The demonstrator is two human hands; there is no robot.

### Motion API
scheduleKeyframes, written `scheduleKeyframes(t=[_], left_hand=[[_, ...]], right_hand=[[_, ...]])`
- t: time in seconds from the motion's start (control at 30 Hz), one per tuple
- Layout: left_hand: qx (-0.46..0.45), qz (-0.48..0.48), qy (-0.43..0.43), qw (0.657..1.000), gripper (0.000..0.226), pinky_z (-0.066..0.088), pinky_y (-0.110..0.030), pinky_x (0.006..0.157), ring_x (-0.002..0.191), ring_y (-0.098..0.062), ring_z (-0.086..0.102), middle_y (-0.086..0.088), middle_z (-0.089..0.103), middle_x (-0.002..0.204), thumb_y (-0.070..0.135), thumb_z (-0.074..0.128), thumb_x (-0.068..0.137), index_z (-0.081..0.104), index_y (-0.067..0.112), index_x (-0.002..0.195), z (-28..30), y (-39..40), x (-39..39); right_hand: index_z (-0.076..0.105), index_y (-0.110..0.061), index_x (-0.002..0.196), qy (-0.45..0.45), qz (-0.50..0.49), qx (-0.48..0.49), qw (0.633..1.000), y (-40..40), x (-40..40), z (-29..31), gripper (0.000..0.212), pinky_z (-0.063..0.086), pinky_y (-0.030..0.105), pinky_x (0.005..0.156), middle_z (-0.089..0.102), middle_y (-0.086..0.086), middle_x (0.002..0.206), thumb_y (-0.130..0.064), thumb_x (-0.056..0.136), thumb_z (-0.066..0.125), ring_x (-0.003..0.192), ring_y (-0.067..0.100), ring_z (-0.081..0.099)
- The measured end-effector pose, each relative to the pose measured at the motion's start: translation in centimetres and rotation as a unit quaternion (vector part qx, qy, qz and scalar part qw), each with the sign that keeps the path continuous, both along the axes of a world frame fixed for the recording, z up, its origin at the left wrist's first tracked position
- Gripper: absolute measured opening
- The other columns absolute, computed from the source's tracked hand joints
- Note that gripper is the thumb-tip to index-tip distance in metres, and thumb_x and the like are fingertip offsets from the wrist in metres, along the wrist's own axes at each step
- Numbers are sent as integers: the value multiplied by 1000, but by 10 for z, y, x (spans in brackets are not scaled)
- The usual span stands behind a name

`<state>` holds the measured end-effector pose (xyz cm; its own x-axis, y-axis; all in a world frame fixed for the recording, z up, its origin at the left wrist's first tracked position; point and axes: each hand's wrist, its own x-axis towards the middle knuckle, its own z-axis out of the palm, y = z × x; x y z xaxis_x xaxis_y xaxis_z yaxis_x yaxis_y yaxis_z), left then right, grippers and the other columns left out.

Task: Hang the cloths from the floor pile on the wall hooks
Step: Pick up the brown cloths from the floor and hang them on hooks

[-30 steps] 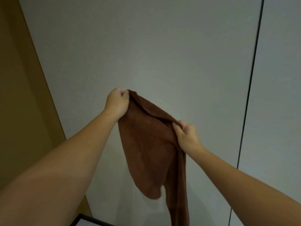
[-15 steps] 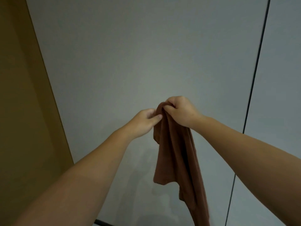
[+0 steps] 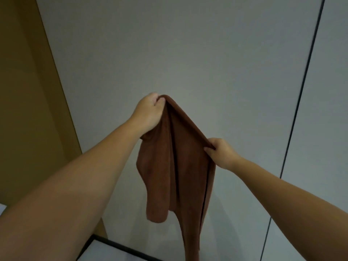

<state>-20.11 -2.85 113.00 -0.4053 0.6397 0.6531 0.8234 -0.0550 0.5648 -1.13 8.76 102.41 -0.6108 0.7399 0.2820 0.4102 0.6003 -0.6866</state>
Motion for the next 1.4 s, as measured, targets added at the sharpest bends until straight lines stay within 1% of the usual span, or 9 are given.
scheduleKeyframes(t=[0.23,0.4,0.53,0.7,0.77,0.9,1.0,1.2,1.4], left_hand=[[-156,67,21,985,33,36,-35,64,82,-29,56,-11,58,83,28,38,100,56,4,85,-37,-44,-63],[-240,33,-51,969,20,42,-27,65,85,-19,58,-2,60,90,32,49,96,55,13,98,-75,-68,-83],[-202,-37,-88,975,32,42,-14,74,95,-11,57,1,57,105,33,62,89,54,15,116,-83,-80,-76],[-118,-109,-151,975,20,53,-35,86,93,-19,66,-10,68,101,24,65,87,61,14,104,-75,-80,-70],[-99,-86,-144,981,9,52,-46,85,89,-29,67,-15,69,95,17,60,89,62,13,97,-75,-80,-74],[-57,-22,-168,984,14,49,-33,70,74,-21,62,-10,66,82,12,49,94,62,11,90,-73,-85,-74],[-46,58,-128,989,18,45,-30,66,78,-21,62,-7,65,86,14,45,96,62,14,91,-63,-95,-75],[-146,163,98,971,17,35,-19,69,88,-13,56,2,63,96,16,47,94,63,15,99,-36,-147,-65],[-226,282,89,928,15,49,-36,69,79,-14,58,9,63,86,39,64,84,53,32,93,-41,-222,-51]], right_hand=[[60,-9,89,82,6,31,996,-18,-38,15,22,41,19,58,61,2,78,-20,98,45,75,19,57],[64,-5,90,32,63,134,989,-43,-80,56,23,41,26,71,65,8,88,-20,96,48,84,21,60],[66,-4,92,-28,108,200,973,-68,-113,76,23,45,30,74,65,7,91,-21,94,50,86,22,59],[68,-6,91,-14,133,205,970,-89,-140,79,21,48,32,72,67,8,90,-19,91,51,83,21,62],[67,-7,90,-2,132,209,969,-94,-144,79,20,47,30,71,66,6,89,-19,91,52,82,20,60],[67,-10,92,12,142,215,966,-92,-143,74,18,37,23,68,61,1,86,-20,93,51,80,17,56],[65,-10,97,-10,166,223,960,-86,-140,61,17,37,24,70,58,0,88,-19,94,52,81,17,53],[61,-12,88,-7,246,123,961,-91,-143,25,16,42,22,61,60,5,84,-2,90,49,78,22,58],[67,-9,95,138,277,-6,951,-126,-159,3,15,43,23,73,63,1,89,-4,91,53,79,16,58]])
